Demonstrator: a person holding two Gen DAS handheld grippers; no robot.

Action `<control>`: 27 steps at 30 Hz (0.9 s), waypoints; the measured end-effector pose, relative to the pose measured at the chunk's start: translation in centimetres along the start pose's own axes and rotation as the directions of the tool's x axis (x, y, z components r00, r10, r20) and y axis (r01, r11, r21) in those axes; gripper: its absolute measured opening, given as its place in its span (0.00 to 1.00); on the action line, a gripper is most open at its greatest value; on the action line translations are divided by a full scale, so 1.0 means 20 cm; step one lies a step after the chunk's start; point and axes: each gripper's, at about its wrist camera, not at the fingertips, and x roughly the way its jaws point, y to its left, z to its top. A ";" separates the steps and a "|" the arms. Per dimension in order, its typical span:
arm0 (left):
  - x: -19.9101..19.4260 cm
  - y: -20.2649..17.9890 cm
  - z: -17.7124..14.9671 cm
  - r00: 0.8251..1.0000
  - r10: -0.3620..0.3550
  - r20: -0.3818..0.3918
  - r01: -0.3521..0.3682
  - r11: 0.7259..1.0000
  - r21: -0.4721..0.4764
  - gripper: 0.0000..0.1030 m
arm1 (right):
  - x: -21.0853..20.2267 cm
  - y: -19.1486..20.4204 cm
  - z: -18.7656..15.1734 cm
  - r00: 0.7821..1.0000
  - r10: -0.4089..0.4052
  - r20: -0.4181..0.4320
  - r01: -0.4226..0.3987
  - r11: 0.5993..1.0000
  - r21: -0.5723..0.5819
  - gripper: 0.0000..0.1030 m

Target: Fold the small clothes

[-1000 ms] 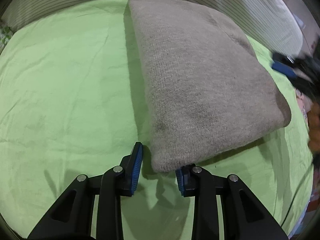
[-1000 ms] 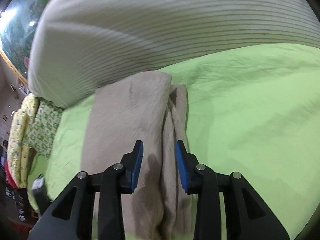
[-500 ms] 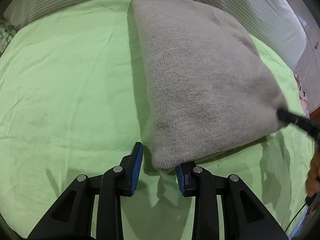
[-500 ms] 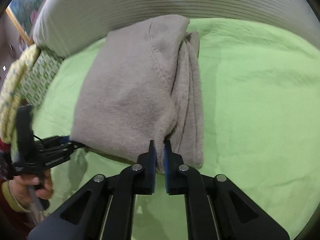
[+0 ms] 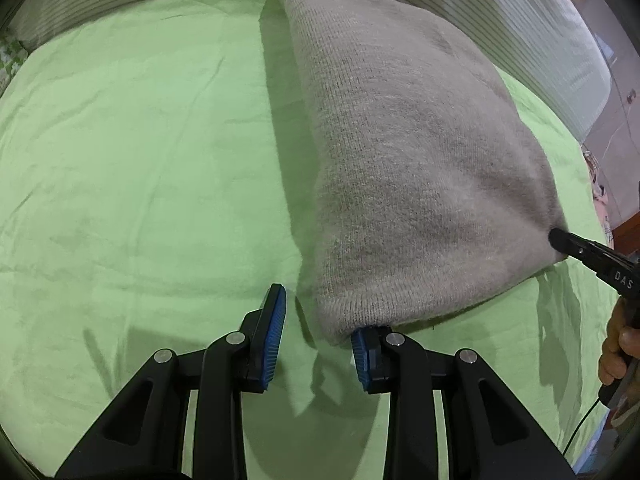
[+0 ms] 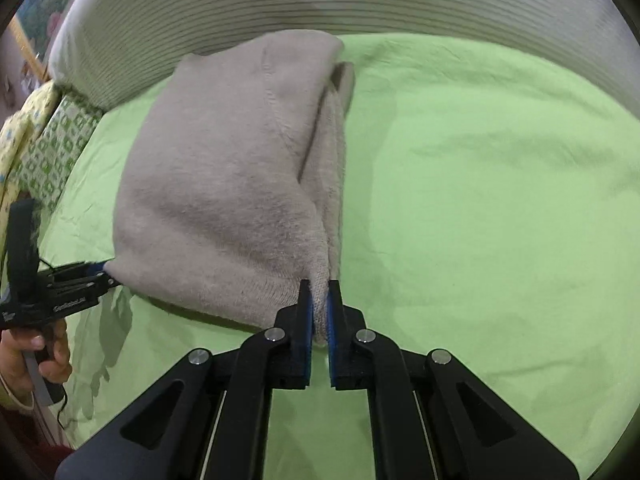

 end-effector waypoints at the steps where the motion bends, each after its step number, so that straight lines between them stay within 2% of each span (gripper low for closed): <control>1: 0.00 0.00 0.00 1.000 -0.004 -0.004 0.004 1.000 -0.003 0.32 | 0.00 0.00 0.00 1.000 0.000 0.002 0.000 1.000 0.009 0.07; 4: 0.01 0.04 0.01 1.000 -0.013 -0.016 0.013 1.000 -0.001 0.33 | 0.00 0.01 0.01 1.000 -0.017 -0.014 0.017 1.000 0.009 0.08; 6: 0.01 0.04 0.01 1.000 -0.013 -0.022 0.013 1.000 0.005 0.33 | -0.02 0.00 0.02 1.000 -0.019 -0.020 0.019 0.999 0.026 0.19; 10: 0.00 0.09 0.03 0.999 -0.023 -0.028 0.023 1.000 -0.002 0.33 | -0.08 -0.01 0.04 1.000 -0.013 -0.011 0.014 0.999 0.050 0.25; 13: -0.01 0.08 0.02 0.999 -0.019 -0.038 0.020 1.000 0.003 0.33 | -0.13 -0.01 0.09 0.999 -0.005 0.035 0.001 0.996 0.089 0.31; 15: -0.03 0.08 0.01 0.999 -0.020 -0.044 0.021 1.000 0.016 0.32 | -0.17 0.00 0.12 0.997 0.003 0.077 -0.012 0.993 0.115 0.45; 16: -0.05 0.08 0.00 0.999 -0.021 -0.050 0.022 0.999 0.023 0.33 | -0.18 0.01 0.14 0.995 0.008 0.095 -0.019 0.993 0.119 0.47; 19: -0.11 0.11 -0.05 0.997 -0.042 -0.061 0.043 0.999 0.029 0.39 | -0.17 0.03 0.20 0.992 0.021 0.126 -0.038 0.990 0.134 0.51; 22: -0.20 0.17 -0.03 0.996 -0.082 -0.024 0.081 0.997 -0.007 0.48 | -0.12 0.04 0.26 0.990 0.042 0.137 -0.064 0.985 0.158 0.57; 25: -0.25 0.21 0.07 0.994 -0.112 0.010 0.113 0.992 -0.065 0.60 | -0.06 0.04 0.31 0.990 0.033 0.137 -0.058 0.982 0.177 0.59; 27: -0.26 0.25 0.17 0.990 -0.138 0.029 0.140 0.982 -0.123 0.64 | 0.00 0.04 0.37 0.989 0.052 0.141 -0.080 0.975 0.205 0.64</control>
